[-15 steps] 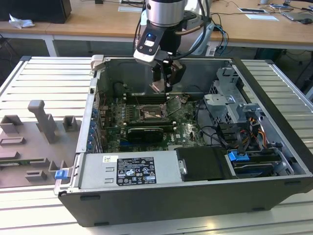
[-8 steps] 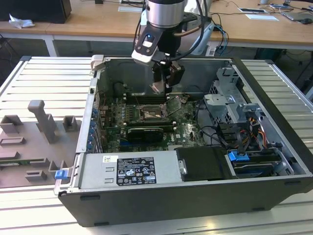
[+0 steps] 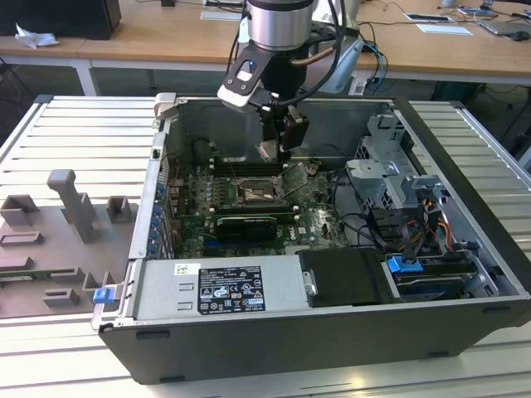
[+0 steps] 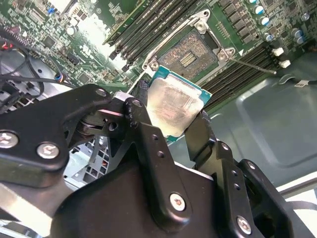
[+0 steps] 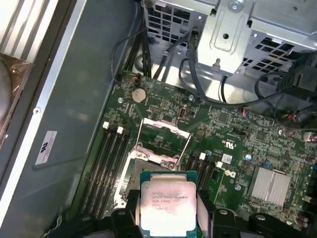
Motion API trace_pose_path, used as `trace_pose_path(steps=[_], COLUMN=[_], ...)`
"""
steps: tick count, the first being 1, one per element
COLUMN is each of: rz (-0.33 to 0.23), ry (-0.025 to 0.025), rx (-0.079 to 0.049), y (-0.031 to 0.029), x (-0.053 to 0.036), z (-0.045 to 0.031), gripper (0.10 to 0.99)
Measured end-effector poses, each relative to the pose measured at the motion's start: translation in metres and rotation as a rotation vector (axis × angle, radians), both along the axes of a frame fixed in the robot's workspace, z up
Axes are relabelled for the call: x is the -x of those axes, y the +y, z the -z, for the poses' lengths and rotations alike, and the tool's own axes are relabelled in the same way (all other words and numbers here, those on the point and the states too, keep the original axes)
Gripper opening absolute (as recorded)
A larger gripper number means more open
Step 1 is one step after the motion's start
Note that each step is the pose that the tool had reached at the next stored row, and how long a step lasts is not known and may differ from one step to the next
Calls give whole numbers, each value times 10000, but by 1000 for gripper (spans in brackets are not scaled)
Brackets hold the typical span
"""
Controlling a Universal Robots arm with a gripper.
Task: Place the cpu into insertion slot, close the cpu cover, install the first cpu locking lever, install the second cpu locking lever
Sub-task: 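Place the cpu into insertion slot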
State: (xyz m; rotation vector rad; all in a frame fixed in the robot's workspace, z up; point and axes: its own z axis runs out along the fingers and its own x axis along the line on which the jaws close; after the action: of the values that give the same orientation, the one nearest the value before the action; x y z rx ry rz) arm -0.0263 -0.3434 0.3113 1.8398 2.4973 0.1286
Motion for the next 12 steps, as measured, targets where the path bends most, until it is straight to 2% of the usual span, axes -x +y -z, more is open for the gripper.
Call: trace_pose_path(steps=[12], rz=[1148], ry=[0], rx=[0], y=[0], x=[0], z=[50], gripper=[541])
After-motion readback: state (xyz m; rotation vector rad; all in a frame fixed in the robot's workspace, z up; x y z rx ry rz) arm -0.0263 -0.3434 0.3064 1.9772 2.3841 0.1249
